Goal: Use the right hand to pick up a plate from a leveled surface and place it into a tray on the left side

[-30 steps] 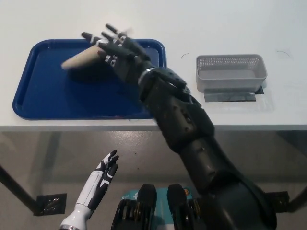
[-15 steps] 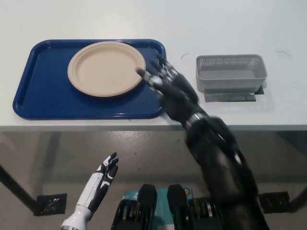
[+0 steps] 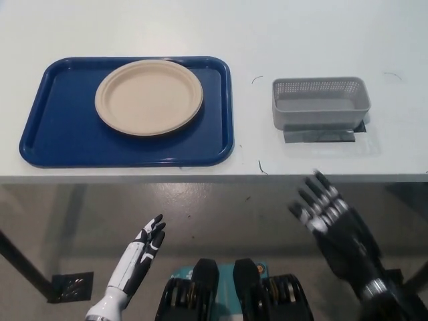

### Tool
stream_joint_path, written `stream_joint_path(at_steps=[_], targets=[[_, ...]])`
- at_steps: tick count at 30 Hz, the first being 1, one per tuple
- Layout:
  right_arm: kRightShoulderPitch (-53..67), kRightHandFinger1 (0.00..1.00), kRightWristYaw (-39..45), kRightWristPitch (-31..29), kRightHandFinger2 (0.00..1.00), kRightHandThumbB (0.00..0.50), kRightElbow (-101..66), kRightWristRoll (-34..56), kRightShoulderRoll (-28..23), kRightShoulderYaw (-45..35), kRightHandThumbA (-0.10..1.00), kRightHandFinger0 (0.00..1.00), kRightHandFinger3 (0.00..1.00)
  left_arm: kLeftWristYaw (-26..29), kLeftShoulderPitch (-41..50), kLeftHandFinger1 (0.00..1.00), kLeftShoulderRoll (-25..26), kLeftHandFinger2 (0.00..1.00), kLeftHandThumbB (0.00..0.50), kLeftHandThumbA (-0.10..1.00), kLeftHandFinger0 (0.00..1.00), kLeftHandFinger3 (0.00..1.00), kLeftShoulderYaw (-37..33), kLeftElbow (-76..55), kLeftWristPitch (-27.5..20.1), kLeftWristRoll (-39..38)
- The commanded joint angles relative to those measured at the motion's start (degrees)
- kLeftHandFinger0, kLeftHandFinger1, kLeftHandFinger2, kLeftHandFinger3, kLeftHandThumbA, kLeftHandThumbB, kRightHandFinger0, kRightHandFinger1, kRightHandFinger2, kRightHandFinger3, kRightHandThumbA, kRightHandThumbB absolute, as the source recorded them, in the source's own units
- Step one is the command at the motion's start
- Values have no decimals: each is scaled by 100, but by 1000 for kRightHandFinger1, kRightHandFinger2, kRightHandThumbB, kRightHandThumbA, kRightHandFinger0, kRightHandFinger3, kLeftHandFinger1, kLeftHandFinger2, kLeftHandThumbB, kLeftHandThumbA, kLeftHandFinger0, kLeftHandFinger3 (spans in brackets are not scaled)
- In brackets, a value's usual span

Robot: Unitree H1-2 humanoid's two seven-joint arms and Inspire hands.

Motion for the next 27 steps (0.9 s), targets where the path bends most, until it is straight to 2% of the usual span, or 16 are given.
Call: stream_joint_path(at_steps=[1,4,5,11,12,14,16,21,26,27], targets=[[1393,1000,2137,-736,1000,462,-3214,2178,-672,165,1000,1000,1000,-122,-346,1000,69,1000,101,1000,1000,1000,-119,-116,-135,65],[1275,1000,2319,-607,1000,479,-2305,2010,-670,-169,1000,1000,1000,-125,-341,1000,78,1000,103,1000,1000,1000,-112,-159,-100,62],[1127,1000,2183,-521,1000,478,-1756,1863,-618,-350,1000,1000,1000,-127,-354,1000,64,1000,91,1000,1000,1000,-106,-142,-112,33],[535,1000,2097,-568,1000,466,242,1289,-455,-827,1000,1000,1000,-89,-313,1000,-24,1000,93,1000,1000,1000,-113,-65,-216,-12],[373,1000,2425,-754,1000,434,895,1116,-428,-842,1000,1000,1000,-63,-271,1000,-21,1000,101,1000,1000,1000,-106,-60,-233,-1],[246,1000,2519,-785,1000,423,1371,1035,-349,-903,1000,1000,1000,-24,-215,1000,-37,1000,100,1000,1000,1000,-89,-63,-267,-4],[149,1000,2542,-869,1000,404,1787,890,-218,-939,1000,1000,1000,-20,-134,1000,-26,1000,87,1000,1000,1000,-53,-138,-247,-33],[-37,1000,2479,-1235,1000,414,2143,247,-228,-936,1000,1000,1000,80,-48,1000,-66,1000,87,1000,1000,1000,-24,-170,-342,5],[-36,1000,2541,-1327,1000,417,2264,66,-173,-971,1000,1000,1000,148,111,1000,-93,1000,108,1000,1000,1000,-2,-148,-537,38],[-20,1000,2546,-1338,1000,403,2234,25,-166,-960,1000,1000,1000,147,114,1000,-95,1000,115,1000,1000,1000,4,-134,-542,34]])
